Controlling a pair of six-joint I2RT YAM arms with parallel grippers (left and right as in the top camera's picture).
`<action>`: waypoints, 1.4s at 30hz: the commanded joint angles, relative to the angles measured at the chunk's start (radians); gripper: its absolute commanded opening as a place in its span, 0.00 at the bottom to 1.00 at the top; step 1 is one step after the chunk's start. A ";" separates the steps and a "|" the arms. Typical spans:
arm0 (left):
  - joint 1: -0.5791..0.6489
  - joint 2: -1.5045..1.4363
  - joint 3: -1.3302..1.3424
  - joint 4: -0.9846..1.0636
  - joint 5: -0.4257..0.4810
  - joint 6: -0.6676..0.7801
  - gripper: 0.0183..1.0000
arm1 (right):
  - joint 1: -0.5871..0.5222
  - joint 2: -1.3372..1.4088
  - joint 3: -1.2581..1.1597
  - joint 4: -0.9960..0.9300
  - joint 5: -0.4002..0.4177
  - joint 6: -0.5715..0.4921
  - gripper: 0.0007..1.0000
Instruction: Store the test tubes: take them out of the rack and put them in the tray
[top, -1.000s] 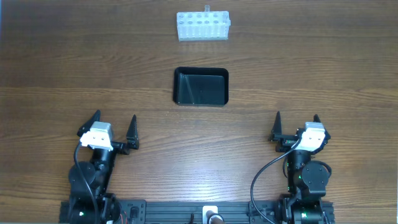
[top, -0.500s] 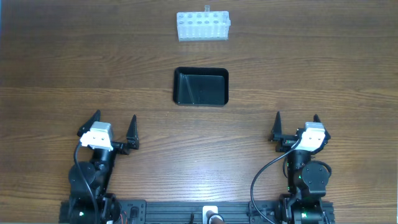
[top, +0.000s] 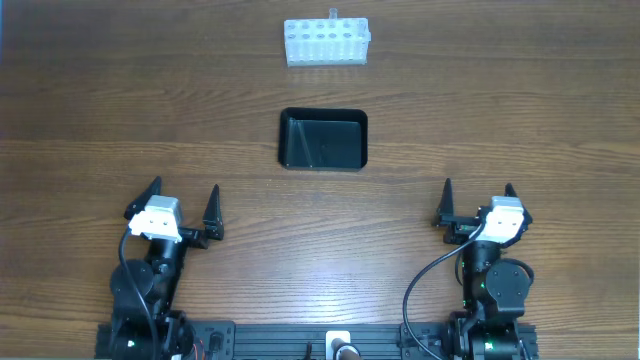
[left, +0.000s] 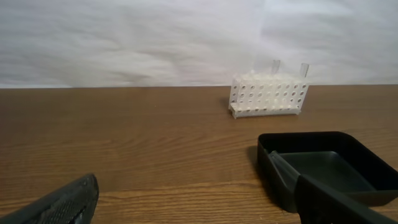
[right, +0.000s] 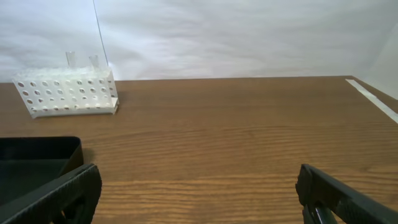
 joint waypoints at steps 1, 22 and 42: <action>0.005 -0.007 -0.005 -0.003 0.010 0.015 1.00 | -0.008 -0.001 -0.006 0.042 0.017 0.002 0.99; 0.005 -0.007 -0.005 -0.002 0.010 0.015 1.00 | 0.115 0.906 0.441 0.369 -0.038 0.040 0.99; 0.005 -0.007 -0.005 -0.003 0.010 0.015 1.00 | 0.499 1.852 1.428 -0.056 0.280 0.237 0.99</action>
